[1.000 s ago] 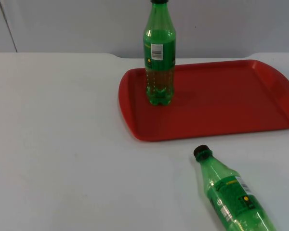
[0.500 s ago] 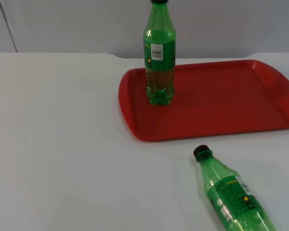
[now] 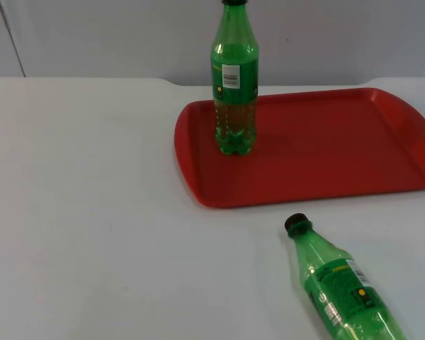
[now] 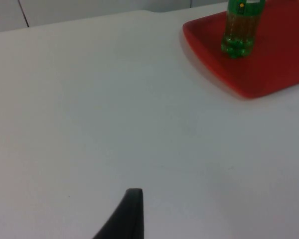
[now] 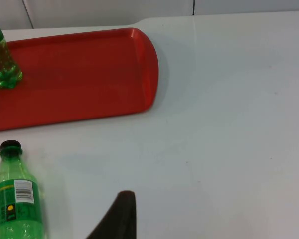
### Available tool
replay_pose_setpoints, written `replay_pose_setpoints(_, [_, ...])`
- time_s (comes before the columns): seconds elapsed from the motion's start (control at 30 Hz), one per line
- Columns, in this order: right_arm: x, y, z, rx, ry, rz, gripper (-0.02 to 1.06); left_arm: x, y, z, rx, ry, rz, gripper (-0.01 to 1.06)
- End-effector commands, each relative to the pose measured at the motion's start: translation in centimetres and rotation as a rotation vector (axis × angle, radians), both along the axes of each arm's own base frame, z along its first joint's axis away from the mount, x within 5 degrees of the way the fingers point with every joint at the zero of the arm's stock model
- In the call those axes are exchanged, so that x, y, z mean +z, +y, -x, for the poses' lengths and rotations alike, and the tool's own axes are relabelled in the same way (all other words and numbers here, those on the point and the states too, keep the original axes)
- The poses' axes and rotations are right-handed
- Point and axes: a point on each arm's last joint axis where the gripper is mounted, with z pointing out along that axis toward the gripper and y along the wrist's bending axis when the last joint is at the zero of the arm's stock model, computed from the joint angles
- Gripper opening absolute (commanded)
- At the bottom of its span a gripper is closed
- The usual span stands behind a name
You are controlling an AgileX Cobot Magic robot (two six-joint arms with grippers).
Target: Place the bottle upright on the tray.
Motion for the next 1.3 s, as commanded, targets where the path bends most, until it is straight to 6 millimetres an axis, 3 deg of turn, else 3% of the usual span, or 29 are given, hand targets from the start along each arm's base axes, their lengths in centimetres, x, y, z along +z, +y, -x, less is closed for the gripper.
replay_pose_setpoints(0.0, [-0.1, 0.0, 0.0, -0.006, 0.000, -0.002, 1.05, -0.1, 0.0, 0.0, -0.001, -0.001, 0.003, 1.05])
replay_pose_setpoints(0.93, [0.1, 0.3, 0.1, 0.019, -0.009, -0.010, 1.01, -0.1, 0.0, 0.0, -0.001, -0.001, 0.003, 1.05])
replay_pose_setpoints(1.13, [2.7, 0.8, -1.6, 0.051, 0.062, -0.059, 1.00, -0.1, 0.0, 0.0, -0.001, -0.001, 0.003, 1.05])
replay_pose_setpoints(1.27, [4.6, 1.4, -4.4, 0.091, 0.176, -0.093, 1.00, -0.1, 0.0, 0.0, -0.001, -0.001, 0.003, 1.05])
